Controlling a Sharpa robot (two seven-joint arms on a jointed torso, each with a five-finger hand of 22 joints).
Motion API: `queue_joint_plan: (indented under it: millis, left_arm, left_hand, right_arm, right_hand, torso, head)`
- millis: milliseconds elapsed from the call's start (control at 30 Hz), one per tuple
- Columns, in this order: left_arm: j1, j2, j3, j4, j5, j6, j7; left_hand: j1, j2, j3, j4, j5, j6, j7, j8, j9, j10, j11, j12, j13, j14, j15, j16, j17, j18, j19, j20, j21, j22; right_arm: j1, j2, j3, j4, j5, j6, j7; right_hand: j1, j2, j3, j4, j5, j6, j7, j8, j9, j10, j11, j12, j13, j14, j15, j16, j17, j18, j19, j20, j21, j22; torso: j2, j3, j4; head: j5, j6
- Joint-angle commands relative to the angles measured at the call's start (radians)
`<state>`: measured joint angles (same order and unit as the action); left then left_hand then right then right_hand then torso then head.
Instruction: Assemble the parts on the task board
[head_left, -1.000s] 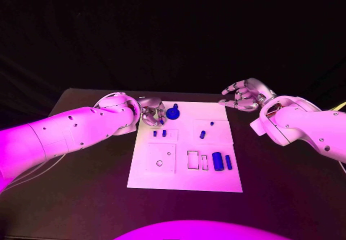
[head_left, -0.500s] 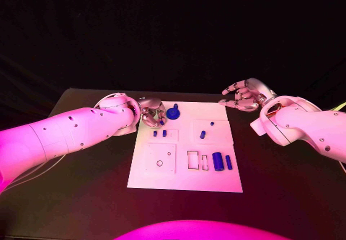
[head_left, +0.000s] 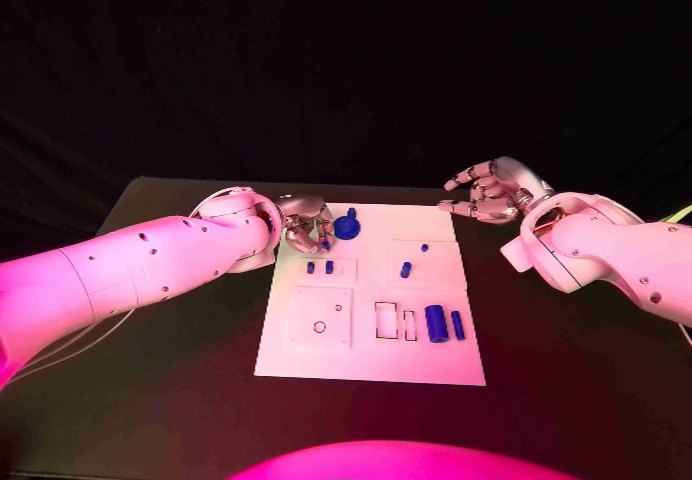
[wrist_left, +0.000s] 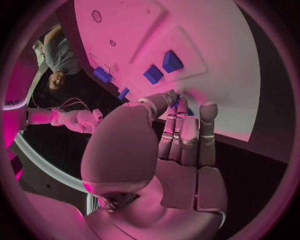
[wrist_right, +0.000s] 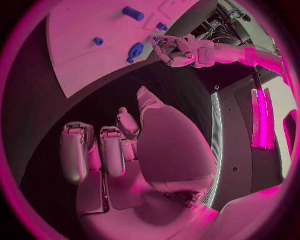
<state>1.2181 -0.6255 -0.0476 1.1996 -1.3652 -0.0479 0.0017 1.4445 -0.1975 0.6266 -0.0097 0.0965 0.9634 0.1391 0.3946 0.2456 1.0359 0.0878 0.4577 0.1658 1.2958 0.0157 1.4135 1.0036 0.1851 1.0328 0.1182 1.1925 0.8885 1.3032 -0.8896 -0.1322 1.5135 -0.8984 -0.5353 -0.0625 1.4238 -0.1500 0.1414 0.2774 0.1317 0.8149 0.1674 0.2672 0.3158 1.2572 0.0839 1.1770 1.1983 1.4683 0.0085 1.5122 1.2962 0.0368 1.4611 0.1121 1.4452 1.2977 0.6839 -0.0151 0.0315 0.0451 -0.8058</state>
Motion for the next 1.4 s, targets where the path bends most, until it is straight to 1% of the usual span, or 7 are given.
queue_joint_plan:
  millis: [33, 367, 567, 1067, 1400]
  left_arm:
    - [0.0, 0.002, 0.0, 0.001, -0.004, 0.013, -0.009]
    - [0.0, 0.003, 0.0, -0.003, -0.018, 0.058, -0.044]
    - [0.0, 0.003, 0.0, -0.004, -0.023, 0.058, -0.05]
    - [0.0, 0.003, 0.0, -0.003, -0.016, 0.045, -0.04]
    - [0.0, 0.002, 0.0, -0.004, -0.013, 0.056, -0.049]
  left_hand:
    - [-0.011, 0.018, 0.012, 0.001, 0.009, 0.031, 0.001, -0.003, 0.017, 0.043, -0.014, -0.001, 0.009, 0.009, -0.005, 0.016, 0.015, -0.031, 0.005, 0.002, 0.015, 0.019]
    - [-0.012, 0.017, 0.011, 0.001, 0.008, 0.03, 0.001, -0.005, 0.017, 0.042, -0.014, -0.004, 0.009, 0.007, -0.005, 0.015, 0.01, -0.029, -0.003, 0.002, 0.009, 0.01]
    - [-0.013, 0.017, 0.011, 0.001, 0.008, 0.03, 0.001, -0.006, 0.017, 0.041, -0.014, -0.005, 0.009, 0.005, -0.005, 0.015, 0.008, -0.029, -0.004, 0.002, 0.009, 0.009]
    - [-0.014, 0.018, 0.01, 0.001, 0.008, 0.03, 0.001, -0.007, 0.018, 0.041, -0.014, -0.006, 0.009, 0.006, -0.005, 0.015, 0.009, -0.029, -0.004, 0.002, 0.009, 0.009]
    - [-0.015, 0.015, 0.008, -0.002, 0.007, 0.02, 0.005, -0.022, 0.016, 0.035, -0.009, -0.021, 0.01, 0.0, -0.001, 0.012, 0.0, -0.027, -0.016, 0.002, 0.001, -0.002]
  right_arm:
    - [-0.001, 0.0, 0.0, 0.0, -0.002, 0.002, 0.001]
    - [-0.001, 0.0, 0.0, -0.001, -0.002, 0.003, 0.001]
    - [-0.001, 0.0, 0.0, -0.001, -0.002, 0.003, 0.001]
    - [-0.002, 0.0, 0.0, -0.001, -0.002, 0.002, 0.001]
    - [-0.002, -0.001, 0.0, -0.001, -0.003, 0.001, 0.0]
  right_hand:
    - [-0.021, -0.004, 0.035, 0.008, 0.01, 0.0, -0.003, 0.021, 0.007, -0.009, -0.006, -0.005, -0.002, 0.071, -0.008, -0.015, 0.165, -0.005, 0.057, -0.009, -0.011, 0.204]
    - [-0.021, -0.004, 0.035, 0.008, 0.01, 0.0, -0.003, 0.021, 0.007, -0.009, -0.006, -0.005, -0.002, 0.071, -0.008, -0.015, 0.165, -0.005, 0.057, -0.009, -0.011, 0.204]
    - [-0.021, -0.004, 0.035, 0.008, 0.01, 0.0, -0.003, 0.021, 0.007, -0.009, -0.006, -0.005, -0.002, 0.071, -0.008, -0.015, 0.165, -0.005, 0.057, -0.009, -0.011, 0.204]
    - [-0.021, -0.004, 0.035, 0.008, 0.01, 0.0, -0.003, 0.021, 0.007, -0.009, -0.006, -0.005, -0.002, 0.071, -0.008, -0.015, 0.165, -0.005, 0.057, -0.009, -0.011, 0.204]
    - [-0.023, -0.005, 0.036, 0.008, 0.009, -0.001, -0.004, 0.023, 0.007, -0.009, -0.006, -0.007, -0.004, 0.071, -0.008, -0.018, 0.162, -0.005, 0.056, -0.01, -0.013, 0.203]
  torso:
    - [0.0, 0.0003, 0.0002]
    - [0.0, -0.0002, 0.0012]
    - [0.0, -0.0008, 0.0005]
    - [0.0, -0.0001, 0.0005]
    - [0.0, -0.0004, 0.0004]
  head:
    - [-0.001, -0.001]
    - [-0.002, -0.004]
    - [-0.002, -0.003]
    - [-0.002, -0.003]
    - [-0.002, -0.004]
